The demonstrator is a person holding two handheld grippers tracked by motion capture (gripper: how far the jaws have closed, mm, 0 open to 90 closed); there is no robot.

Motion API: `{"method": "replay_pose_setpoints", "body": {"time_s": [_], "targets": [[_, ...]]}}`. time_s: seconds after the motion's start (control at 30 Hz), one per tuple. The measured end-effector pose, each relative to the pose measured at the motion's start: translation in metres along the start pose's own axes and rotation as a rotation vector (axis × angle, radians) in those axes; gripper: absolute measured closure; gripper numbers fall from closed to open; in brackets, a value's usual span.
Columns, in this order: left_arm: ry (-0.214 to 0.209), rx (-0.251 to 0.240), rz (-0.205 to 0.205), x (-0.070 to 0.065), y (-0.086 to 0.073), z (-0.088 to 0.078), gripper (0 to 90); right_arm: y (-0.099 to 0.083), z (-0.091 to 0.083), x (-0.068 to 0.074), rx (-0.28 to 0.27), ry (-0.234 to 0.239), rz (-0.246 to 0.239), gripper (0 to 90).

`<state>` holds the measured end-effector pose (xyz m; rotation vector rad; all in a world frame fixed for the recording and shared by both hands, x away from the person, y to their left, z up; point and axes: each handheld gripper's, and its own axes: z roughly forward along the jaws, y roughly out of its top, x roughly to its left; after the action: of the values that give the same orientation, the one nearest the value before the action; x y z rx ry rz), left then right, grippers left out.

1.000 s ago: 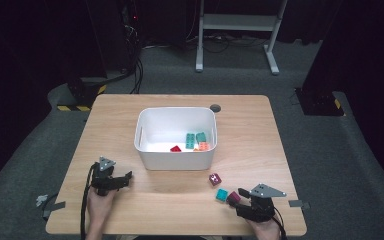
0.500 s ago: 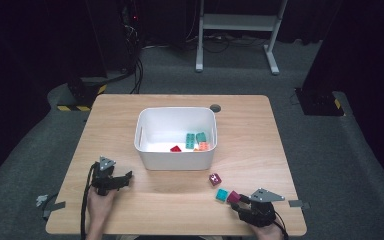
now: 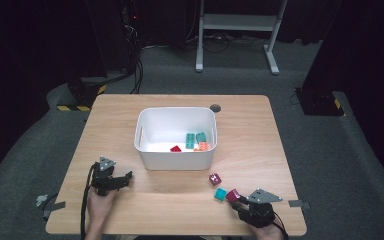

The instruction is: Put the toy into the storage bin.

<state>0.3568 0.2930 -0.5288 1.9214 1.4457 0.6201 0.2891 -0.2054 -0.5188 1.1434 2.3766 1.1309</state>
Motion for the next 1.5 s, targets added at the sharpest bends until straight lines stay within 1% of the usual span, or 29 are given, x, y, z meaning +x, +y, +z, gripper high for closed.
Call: {"method": "replay_pose_setpoints", "body": {"time_s": [0.1,0.17,0.23,0.3,0.33,0.43,0.53,0.6,0.7,0.8,0.9,1.0,1.07,1.27,1.37,1.5], "targets": [[-0.002,-0.001,0.002,0.000,0.000,0.000,14.9,0.003,-0.004,-0.001,-0.026,-0.005,0.020,62.6],[-0.002,0.000,0.001,0.000,0.000,0.000,14.9,0.007,-0.006,-0.002,-0.044,-0.008,0.023,62.6],[0.000,0.000,0.001,0.000,0.000,0.000,14.8,0.013,-0.007,-0.005,-0.057,0.006,0.034,62.6],[0.002,-0.001,0.000,-0.001,0.000,0.000,14.9,0.018,-0.007,-0.008,-0.059,0.003,0.031,62.6],[0.000,0.000,0.002,-0.001,0.000,0.000,14.9,0.020,-0.007,-0.008,-0.065,0.012,0.036,62.6],[-0.003,-0.001,0.005,-0.001,-0.001,0.000,14.9,0.026,-0.007,-0.010,-0.069,0.007,0.021,62.7],[-0.004,-0.001,0.005,-0.001,-0.001,0.000,14.9,0.033,-0.011,-0.015,-0.085,0.004,0.025,62.7],[-0.004,-0.001,0.005,-0.001,0.000,0.000,14.9,0.038,-0.013,-0.018,-0.095,0.006,0.038,62.7],[-0.007,0.000,0.011,-0.001,-0.001,-0.001,14.9,0.047,-0.016,-0.023,-0.109,0.007,0.039,62.7],[-0.016,-0.001,0.014,-0.002,-0.003,-0.003,14.9,0.059,-0.021,-0.027,-0.148,0.034,0.056,62.7],[-0.017,-0.001,0.017,-0.001,-0.002,-0.002,14.4,0.069,-0.021,-0.030,-0.152,0.034,0.049,62.7],[-0.017,-0.001,0.017,-0.001,-0.002,-0.002,14.4,0.081,-0.022,-0.030,-0.152,0.037,0.024,62.7],[-0.017,-0.001,0.017,-0.001,-0.002,-0.002,14.4,0.088,-0.022,-0.030,-0.158,0.039,0.015,62.6],[-0.017,-0.002,0.015,-0.001,-0.002,-0.002,14.4,0.101,-0.018,-0.037,-0.167,0.061,0.021,62.7],[-0.017,-0.004,0.012,-0.002,-0.002,-0.002,14.4,0.110,-0.018,-0.036,-0.167,0.061,0.000,62.7],[-0.017,-0.004,0.012,-0.002,-0.002,-0.002,14.4,0.123,-0.018,-0.035,-0.184,0.069,-0.018,62.7]]}}
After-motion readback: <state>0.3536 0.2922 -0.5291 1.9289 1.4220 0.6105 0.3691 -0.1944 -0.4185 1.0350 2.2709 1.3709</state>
